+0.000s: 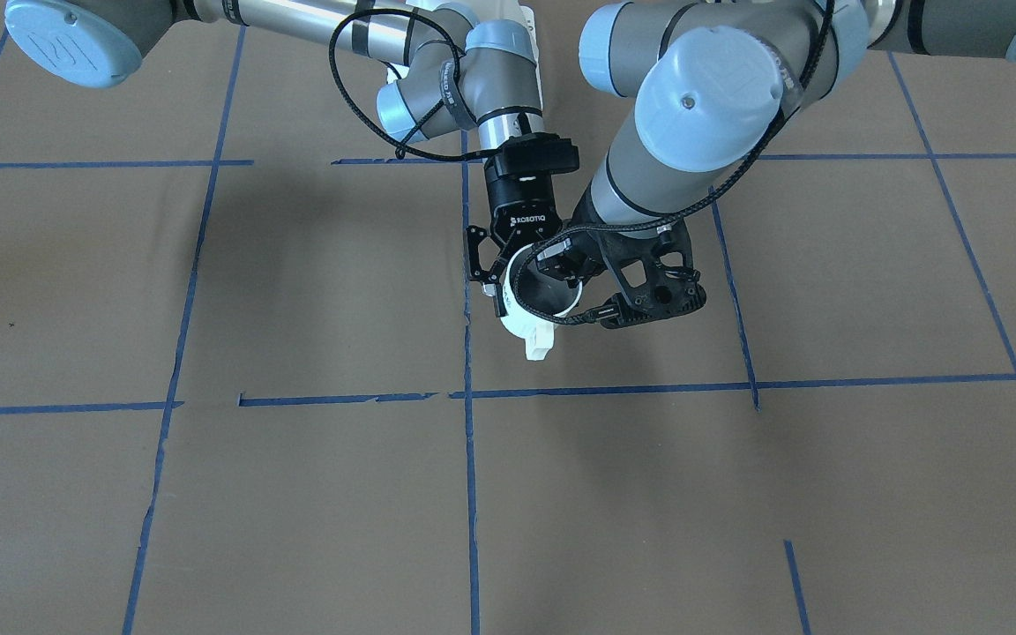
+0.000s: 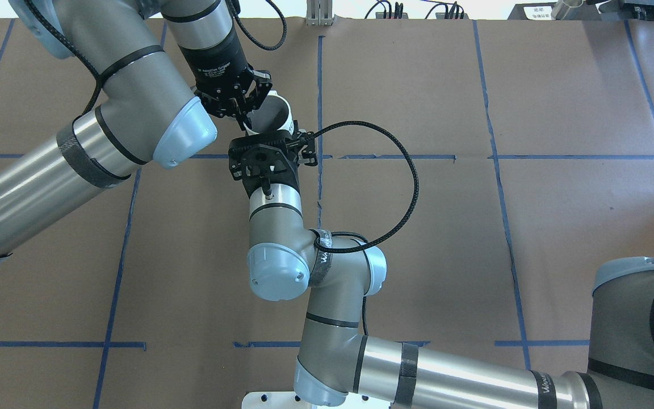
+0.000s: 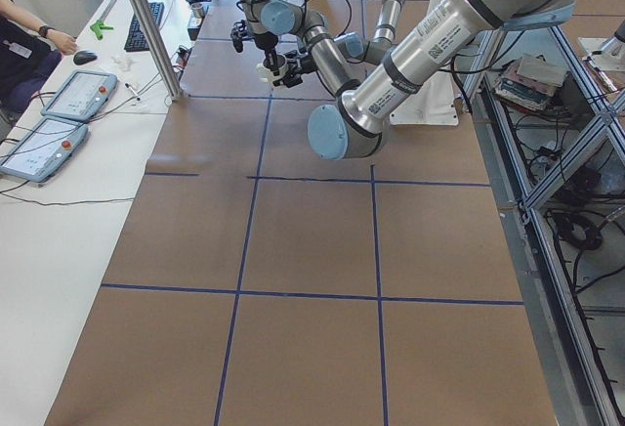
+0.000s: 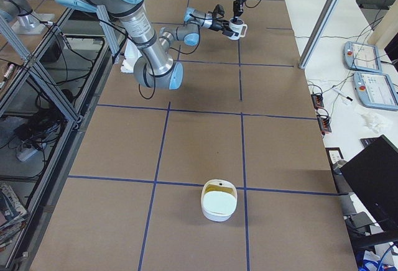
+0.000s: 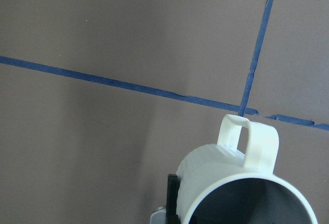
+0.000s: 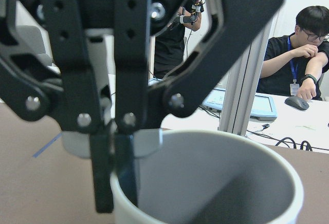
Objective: Left arm hands cup to right arm to dump lemon
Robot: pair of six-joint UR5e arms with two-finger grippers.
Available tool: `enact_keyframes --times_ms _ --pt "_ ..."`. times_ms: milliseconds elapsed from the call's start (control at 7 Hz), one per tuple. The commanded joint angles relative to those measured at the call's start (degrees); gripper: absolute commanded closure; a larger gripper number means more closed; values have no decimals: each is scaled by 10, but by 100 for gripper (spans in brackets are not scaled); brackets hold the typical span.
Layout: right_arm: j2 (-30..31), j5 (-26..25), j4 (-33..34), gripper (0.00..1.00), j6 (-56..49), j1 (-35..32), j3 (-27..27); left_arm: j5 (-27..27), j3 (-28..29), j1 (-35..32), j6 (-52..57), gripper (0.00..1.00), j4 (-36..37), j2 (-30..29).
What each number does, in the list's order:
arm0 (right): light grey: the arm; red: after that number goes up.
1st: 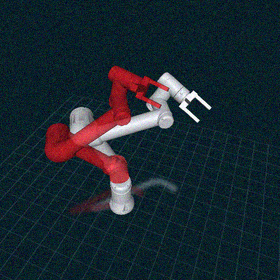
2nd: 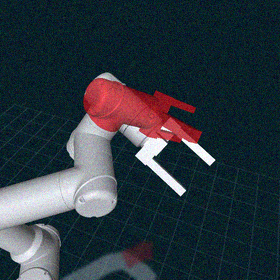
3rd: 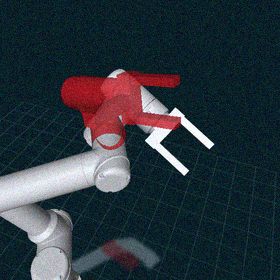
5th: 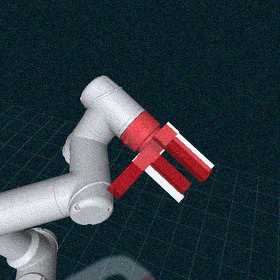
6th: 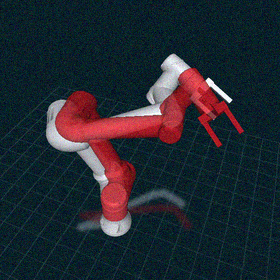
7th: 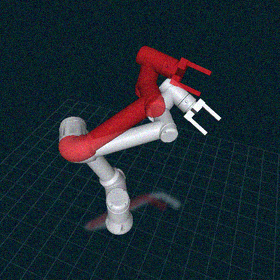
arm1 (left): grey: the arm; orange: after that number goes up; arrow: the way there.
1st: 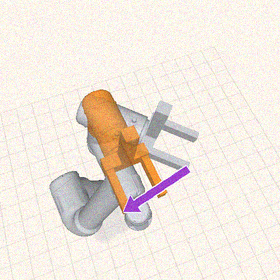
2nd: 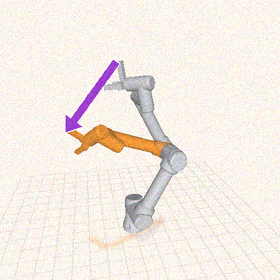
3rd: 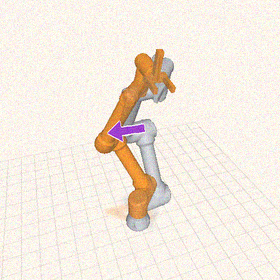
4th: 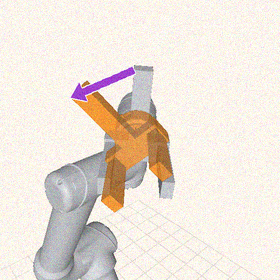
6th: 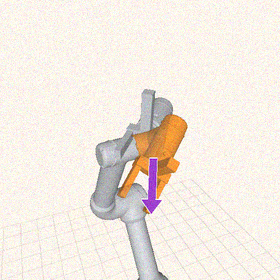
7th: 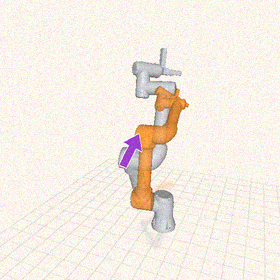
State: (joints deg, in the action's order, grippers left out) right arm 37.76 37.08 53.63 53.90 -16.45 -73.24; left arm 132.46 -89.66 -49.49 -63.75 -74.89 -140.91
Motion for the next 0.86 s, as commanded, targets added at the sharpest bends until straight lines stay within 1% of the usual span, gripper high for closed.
enact_keyframes --times_ms 0,429,714 --pt "6 0 0 1 -7 1 -2 0 0 0 0 100 0 0" --pt "15 -3 2 0 -8 10 -2 1 0 0 0 100 0 -1" --pt "27 -21 2 0 -7 29 0 1 -2 0 0 100 0 -2"
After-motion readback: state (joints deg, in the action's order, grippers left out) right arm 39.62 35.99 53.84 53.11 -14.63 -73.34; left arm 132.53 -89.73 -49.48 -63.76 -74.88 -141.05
